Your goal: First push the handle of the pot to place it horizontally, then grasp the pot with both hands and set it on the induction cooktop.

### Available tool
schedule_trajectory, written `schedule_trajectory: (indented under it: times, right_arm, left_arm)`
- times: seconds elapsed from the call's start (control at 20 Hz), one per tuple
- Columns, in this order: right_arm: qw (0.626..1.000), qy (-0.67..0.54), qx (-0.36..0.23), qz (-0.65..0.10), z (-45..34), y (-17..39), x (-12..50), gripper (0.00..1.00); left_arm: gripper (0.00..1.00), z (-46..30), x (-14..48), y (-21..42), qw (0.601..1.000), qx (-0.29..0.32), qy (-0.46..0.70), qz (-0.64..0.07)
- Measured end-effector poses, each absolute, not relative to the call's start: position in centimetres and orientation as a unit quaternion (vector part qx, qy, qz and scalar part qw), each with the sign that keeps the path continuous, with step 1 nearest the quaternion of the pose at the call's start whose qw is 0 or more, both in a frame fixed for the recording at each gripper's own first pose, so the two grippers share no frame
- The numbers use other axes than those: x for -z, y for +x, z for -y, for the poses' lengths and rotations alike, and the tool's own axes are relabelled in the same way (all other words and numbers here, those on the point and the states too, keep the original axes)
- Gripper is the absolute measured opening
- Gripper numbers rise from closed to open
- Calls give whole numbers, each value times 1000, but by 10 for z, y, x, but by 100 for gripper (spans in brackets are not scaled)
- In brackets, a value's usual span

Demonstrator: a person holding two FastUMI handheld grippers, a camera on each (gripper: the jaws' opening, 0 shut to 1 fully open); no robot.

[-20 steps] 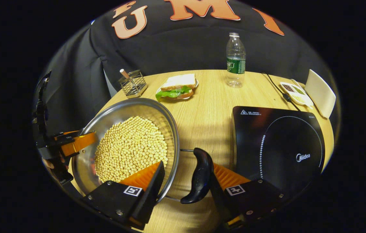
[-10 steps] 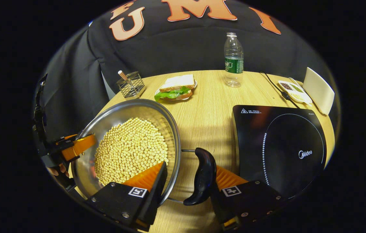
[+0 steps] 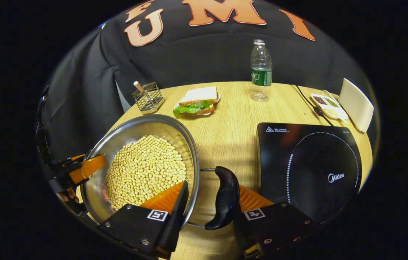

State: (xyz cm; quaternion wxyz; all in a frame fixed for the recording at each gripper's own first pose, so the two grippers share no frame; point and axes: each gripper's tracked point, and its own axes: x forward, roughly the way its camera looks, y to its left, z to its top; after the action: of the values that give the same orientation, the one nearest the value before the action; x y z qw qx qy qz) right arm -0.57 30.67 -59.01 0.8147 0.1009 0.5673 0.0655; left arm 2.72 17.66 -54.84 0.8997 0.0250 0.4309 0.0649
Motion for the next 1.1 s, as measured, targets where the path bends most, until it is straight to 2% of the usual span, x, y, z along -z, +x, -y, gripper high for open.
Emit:
schedule_trajectory:
  times: [0.55, 0.6, 0.7, 0.75, 0.95, 1.0, 1.05, 1.1]
  right_arm:
    - [844, 132, -63, -516, -259, 7, 533, 62]
    - [847, 135, -60, -511, -252, 8, 526, 62]
    - [852, 140, -55, -502, -237, 8, 515, 58]
    - [854, 142, -51, -498, -229, 8, 510, 61]
    - [863, 145, -34, -483, -192, 4, 494, 61]
    - [864, 145, -29, -482, -185, 3, 491, 58]
    - [866, 144, -24, -479, -177, 2, 487, 61]
    - [867, 142, -19, -477, -167, 1, 486, 61]
  left_arm:
    - [55, -131, 461, 41, 931, -44, 80, -355]
    - [58, -124, 455, 42, 932, -41, 80, -351]
    - [58, -111, 442, 46, 935, -35, 81, -342]
    - [57, -105, 434, 47, 938, -32, 83, -335]
    - [58, -80, 417, 45, 943, -16, 84, -322]
    - [57, -67, 413, 43, 943, -12, 83, -322]
    - [57, -57, 410, 44, 944, -7, 82, -318]
    - [58, -42, 408, 47, 945, -2, 81, -318]
